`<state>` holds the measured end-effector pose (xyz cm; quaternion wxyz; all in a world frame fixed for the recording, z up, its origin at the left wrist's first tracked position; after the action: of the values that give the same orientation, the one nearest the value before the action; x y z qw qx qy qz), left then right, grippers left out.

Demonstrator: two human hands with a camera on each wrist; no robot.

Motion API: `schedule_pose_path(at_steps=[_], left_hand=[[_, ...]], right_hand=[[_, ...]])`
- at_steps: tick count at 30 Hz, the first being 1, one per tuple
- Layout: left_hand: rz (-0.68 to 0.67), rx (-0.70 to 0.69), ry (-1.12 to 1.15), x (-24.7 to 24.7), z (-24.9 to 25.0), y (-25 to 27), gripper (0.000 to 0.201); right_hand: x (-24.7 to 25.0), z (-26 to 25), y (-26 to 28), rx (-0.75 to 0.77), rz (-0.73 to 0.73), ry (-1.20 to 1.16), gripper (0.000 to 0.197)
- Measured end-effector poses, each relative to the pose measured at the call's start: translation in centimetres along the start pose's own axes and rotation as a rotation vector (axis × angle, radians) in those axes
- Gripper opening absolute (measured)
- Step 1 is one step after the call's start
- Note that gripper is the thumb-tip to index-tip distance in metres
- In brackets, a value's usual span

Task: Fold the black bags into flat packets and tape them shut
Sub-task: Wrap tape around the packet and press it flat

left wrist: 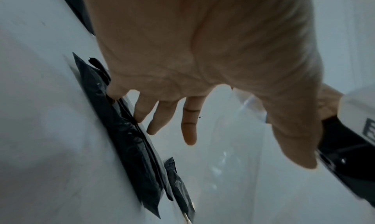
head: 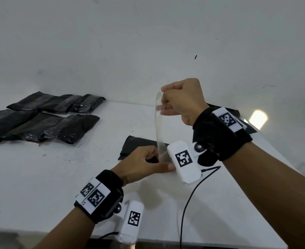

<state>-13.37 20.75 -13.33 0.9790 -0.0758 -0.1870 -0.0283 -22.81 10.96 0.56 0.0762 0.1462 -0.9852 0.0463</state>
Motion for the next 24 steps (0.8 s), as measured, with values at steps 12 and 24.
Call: schedule_pose_path(at_steps=[12, 24], left_hand=[[0.274, 0.023, 0.058, 1.5, -1.2, 0.9, 0.027], [0.344, 0.097, 0.147, 3.6, -1.9, 3.3, 0.013]], right_hand=[[0.1, -0.6, -1.5, -0.037, 0.046, -0.039, 0.012], [5.1, 2.6, -2.6, -0.196, 0.093, -0.195, 0.006]])
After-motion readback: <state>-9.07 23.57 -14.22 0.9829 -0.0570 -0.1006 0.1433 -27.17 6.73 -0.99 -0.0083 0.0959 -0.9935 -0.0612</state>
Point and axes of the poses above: each hand's wrist, its own y-axis away from the middle knuckle, its own x-axis out of the back of the hand, z = x × y, the point moved 2 cm from there along -y, towards the middle knuckle, and after that the axes turned 6 degrees about -x, right-handed, at the moved point
